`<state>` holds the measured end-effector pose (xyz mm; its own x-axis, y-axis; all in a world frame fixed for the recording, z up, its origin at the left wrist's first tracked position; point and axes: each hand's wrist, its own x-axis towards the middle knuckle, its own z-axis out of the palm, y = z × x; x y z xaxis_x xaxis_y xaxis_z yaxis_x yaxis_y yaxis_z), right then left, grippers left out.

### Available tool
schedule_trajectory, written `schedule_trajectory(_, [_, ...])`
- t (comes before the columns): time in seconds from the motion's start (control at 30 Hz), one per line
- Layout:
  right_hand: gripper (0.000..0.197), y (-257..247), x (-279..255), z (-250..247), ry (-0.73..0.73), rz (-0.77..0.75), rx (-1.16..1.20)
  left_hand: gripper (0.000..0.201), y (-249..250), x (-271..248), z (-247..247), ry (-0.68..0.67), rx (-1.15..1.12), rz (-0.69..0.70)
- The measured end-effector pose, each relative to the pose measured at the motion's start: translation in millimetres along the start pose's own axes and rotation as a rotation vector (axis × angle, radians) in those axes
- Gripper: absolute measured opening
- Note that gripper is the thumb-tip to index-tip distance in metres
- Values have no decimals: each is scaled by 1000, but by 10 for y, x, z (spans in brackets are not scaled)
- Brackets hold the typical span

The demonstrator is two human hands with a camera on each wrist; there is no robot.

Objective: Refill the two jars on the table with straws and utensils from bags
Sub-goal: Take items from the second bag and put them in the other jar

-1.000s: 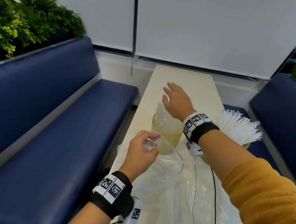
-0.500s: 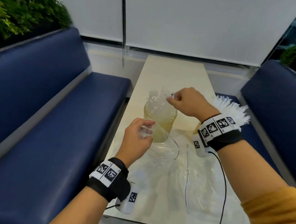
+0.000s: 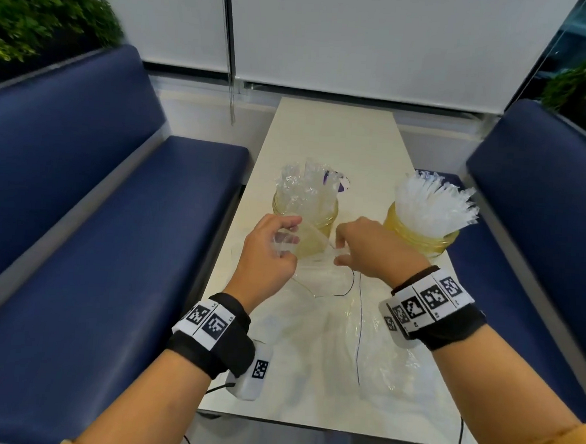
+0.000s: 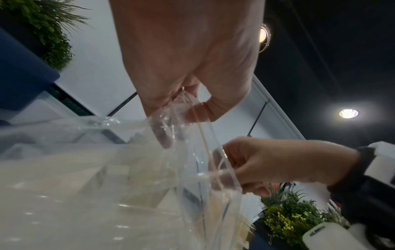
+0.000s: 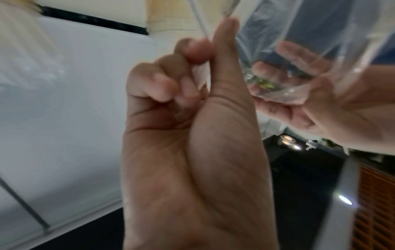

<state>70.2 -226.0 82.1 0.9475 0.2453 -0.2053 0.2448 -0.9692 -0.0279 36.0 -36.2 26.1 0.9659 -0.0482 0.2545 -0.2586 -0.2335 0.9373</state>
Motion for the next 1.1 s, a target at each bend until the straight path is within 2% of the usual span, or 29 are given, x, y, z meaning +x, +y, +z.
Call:
schedule_trajectory(0.13, [32, -223, -4, 149, 104, -141, 71, 58, 33, 28, 10, -12, 0, 16])
schedule_trajectory(0.23, [40, -269, 71, 351, 47, -247, -36, 56, 71, 36, -6, -27, 25, 38])
schedule_trajectory(0.37, [63, -288, 210, 434, -175, -140, -138, 58, 90, 32, -23, -44, 39, 65])
schedule_trajectory(0.53, [57, -332, 348, 472, -341, -75, -152, 61, 105, 0, 0, -69, 64, 75])
schedule_trajectory(0.67, [67, -354, 361, 398, -405, -67, -95, 63, 106, -6, -23, -83, 100, 70])
schedule_trajectory(0.83, [67, -300, 348, 270, -377, -63, -65, 62, 86, -31, -28, -128, 178, 95])
schedule_trajectory(0.93, [55, -303, 287, 91, -409, -52, -38, 64, 83, -53, 8, -147, 275, 116])
schedule_trajectory(1.03, [21, -295, 200, -142, -451, -91, -20, 75, 79, -75, 57, -182, 365, 114])
schedule_trajectory(1.1, [17, -299, 116, -317, -451, -115, 1, 83, 60, -85, 94, -201, 406, 96])
